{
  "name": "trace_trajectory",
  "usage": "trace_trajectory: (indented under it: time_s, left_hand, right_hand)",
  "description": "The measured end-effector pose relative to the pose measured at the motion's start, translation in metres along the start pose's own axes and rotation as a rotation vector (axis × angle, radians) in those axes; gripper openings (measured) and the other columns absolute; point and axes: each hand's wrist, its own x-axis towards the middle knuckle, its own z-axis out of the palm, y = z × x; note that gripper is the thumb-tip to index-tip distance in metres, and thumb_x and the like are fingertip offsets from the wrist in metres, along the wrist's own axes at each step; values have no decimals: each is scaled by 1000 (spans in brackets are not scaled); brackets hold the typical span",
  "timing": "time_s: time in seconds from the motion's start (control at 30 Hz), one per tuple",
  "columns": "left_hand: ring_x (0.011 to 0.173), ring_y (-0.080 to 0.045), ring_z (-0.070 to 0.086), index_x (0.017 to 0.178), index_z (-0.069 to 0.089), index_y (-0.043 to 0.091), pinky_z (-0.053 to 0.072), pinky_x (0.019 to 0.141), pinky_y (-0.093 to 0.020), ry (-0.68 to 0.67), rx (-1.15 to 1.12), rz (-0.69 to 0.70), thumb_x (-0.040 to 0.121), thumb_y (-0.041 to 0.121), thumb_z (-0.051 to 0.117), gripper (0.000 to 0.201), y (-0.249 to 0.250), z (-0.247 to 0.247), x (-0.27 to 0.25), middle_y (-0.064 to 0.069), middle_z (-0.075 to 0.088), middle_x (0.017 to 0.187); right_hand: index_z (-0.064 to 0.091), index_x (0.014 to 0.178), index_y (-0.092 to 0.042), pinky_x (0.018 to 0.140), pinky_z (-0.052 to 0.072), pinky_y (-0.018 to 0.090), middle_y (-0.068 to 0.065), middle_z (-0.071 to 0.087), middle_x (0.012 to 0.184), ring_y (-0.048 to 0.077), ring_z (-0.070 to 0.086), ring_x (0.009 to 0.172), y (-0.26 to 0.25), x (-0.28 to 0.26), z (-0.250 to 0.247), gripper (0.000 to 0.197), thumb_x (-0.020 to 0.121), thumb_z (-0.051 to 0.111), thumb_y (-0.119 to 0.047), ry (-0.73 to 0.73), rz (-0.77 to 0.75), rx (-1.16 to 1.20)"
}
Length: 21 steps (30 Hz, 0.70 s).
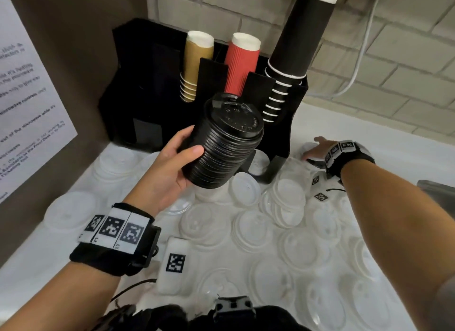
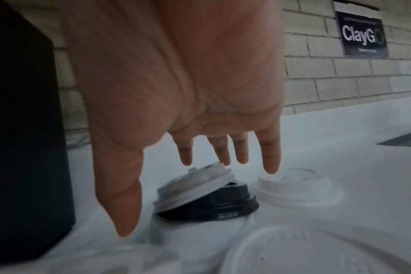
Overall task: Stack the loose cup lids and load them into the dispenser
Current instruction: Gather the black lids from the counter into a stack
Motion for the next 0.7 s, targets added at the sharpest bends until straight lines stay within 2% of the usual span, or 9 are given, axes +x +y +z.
trace_trajectory:
  time_s: [0.13,0.2,0.3,0.4,0.47,0.57,0.7]
  left_hand:
    - [98,-10,68,124,57,28,59,78,-29,17,14,4,79,21,58,45,-2,-5,2,7,71,108]
    - [98,-10,68,124,56,27,59,78,-29,28,9,6,78,21,59,47,-2,-6,3,7,71,107]
    - [98,-12,67,127,55,26,58,81,-31,40,5,3,78,22,58,49,-3,-4,5,5,69,109]
    - [100,-13,65,130,52,24,56,85,-33,42,10,-2,78,22,57,53,-3,-1,4,4,68,110]
    - [99,-13,66,130,52,24,56,85,-33,38,17,-3,78,22,57,53,-3,0,3,5,68,109]
    - [100,-12,66,130,52,23,56,86,-33,47,12,-5,78,21,57,53,-2,-2,1,4,68,110]
    - [102,-14,66,133,52,24,58,84,-33,55,11,-12,78,23,59,55,-2,-3,1,3,69,112]
  right_hand:
    - [29,148,-21,108,36,45,17,38,149,39,41,132,0,13,10,87,77,77,-36,40,-74,24]
    - [32,146,-23,105,39,43,16,41,146,38,45,128,1,14,8,84,76,78,-34,63,-142,98]
    - [25,147,-31,102,38,41,12,41,147,35,45,129,0,11,-1,90,75,79,-36,9,-204,187]
    - [18,152,-25,99,35,39,13,38,150,36,41,133,-1,10,-1,94,79,75,-43,-7,-147,78]
    - [19,153,-21,104,34,38,14,34,153,36,38,136,0,10,6,88,84,71,-39,-19,-117,52]
    - [26,150,-20,104,35,38,15,37,150,37,42,133,0,8,13,79,86,70,-35,-16,-122,83]
    - [31,146,-19,99,39,40,18,41,146,39,46,126,-1,-5,2,75,85,69,-41,79,-82,165]
